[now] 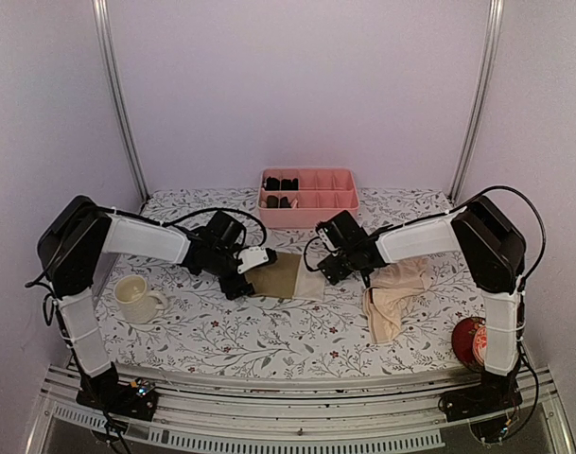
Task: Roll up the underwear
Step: Smooth out the underwear at the center of the board, then pick up the underwear from the center of the board.
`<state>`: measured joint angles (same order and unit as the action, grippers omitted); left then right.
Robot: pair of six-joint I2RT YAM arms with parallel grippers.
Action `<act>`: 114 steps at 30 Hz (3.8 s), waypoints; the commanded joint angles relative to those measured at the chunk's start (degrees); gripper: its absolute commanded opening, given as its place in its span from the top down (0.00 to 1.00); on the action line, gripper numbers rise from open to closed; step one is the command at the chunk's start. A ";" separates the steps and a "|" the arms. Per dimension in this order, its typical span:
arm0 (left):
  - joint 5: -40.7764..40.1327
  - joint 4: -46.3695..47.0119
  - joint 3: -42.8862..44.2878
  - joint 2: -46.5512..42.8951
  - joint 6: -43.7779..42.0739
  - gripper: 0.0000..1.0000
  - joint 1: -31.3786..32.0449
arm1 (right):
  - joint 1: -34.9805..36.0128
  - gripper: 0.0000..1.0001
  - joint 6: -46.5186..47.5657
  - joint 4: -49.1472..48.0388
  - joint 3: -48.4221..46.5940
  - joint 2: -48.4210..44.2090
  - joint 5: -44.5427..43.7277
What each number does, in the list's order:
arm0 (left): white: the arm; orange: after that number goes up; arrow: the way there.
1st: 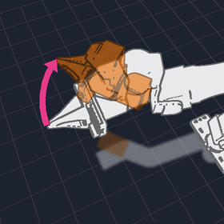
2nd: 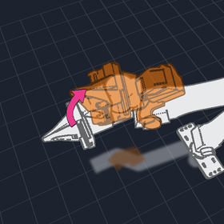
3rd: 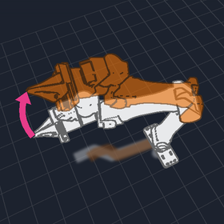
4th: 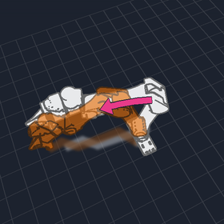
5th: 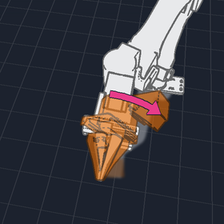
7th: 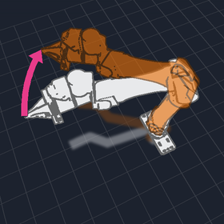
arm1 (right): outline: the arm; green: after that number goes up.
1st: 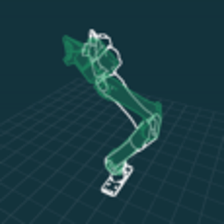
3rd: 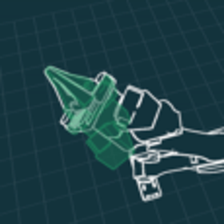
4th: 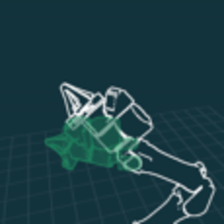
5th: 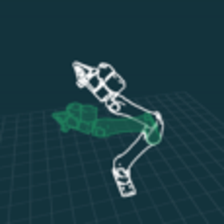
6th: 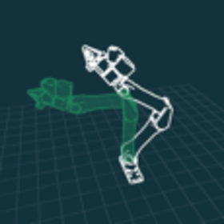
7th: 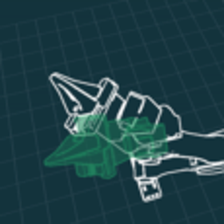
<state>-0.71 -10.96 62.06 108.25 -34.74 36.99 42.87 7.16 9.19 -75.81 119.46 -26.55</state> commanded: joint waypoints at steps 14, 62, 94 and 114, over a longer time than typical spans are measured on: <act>0.85 2.22 -3.25 -12.84 -0.50 0.02 0.83 | 3.49 0.01 0.80 5.33 5.92 -14.62 0.15; -4.83 4.17 -5.44 -5.46 -9.09 1.00 10.12 | 17.39 0.01 27.73 -42.46 46.32 -36.38 7.52; -8.88 10.86 -14.35 -7.46 -12.27 0.37 10.79 | 21.37 0.03 43.33 -35.62 32.07 -16.89 -0.89; -13.14 15.73 -14.67 -3.59 -11.96 1.00 13.55 | 24.58 0.03 40.70 -33.36 35.59 -19.70 -1.72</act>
<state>-14.46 7.60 47.16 104.31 -46.61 49.95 66.76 48.42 -24.36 -39.90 98.43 -29.45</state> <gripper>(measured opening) 0.020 0.967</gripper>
